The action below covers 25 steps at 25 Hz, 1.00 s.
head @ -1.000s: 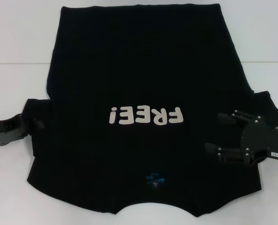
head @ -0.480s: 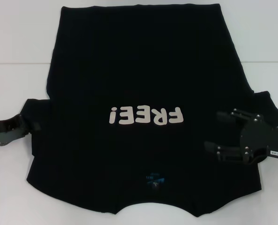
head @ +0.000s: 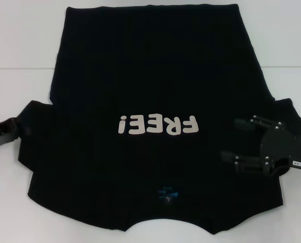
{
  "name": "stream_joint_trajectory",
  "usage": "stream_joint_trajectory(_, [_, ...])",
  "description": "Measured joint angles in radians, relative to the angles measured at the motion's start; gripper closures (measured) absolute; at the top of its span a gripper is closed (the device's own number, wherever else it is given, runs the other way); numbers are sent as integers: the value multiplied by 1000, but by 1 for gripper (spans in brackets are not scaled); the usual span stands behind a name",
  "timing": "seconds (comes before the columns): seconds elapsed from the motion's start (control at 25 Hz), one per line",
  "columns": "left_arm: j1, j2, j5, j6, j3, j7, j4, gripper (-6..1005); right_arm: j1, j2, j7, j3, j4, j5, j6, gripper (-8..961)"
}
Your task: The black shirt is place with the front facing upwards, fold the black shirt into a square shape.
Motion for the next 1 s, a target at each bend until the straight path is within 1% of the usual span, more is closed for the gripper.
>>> stream_joint_trajectory(0.24, [4,6,1,-20,4,4,22,970,0,0,0,3,0,0,0,26])
stream_joint_trajectory(0.56, [8,20,1,-27,3,3,40,969,2,0,0,1,0,0,0,26])
stream_joint_trajectory(0.8, [8,20,-2,-9,-1,-2,49,969,1,0,0,0,0,-1,-2,25])
stream_joint_trajectory(1.0, [8,11,-6,19,-2,-6,80,968,0,0,0,1,0,-1,-10,26])
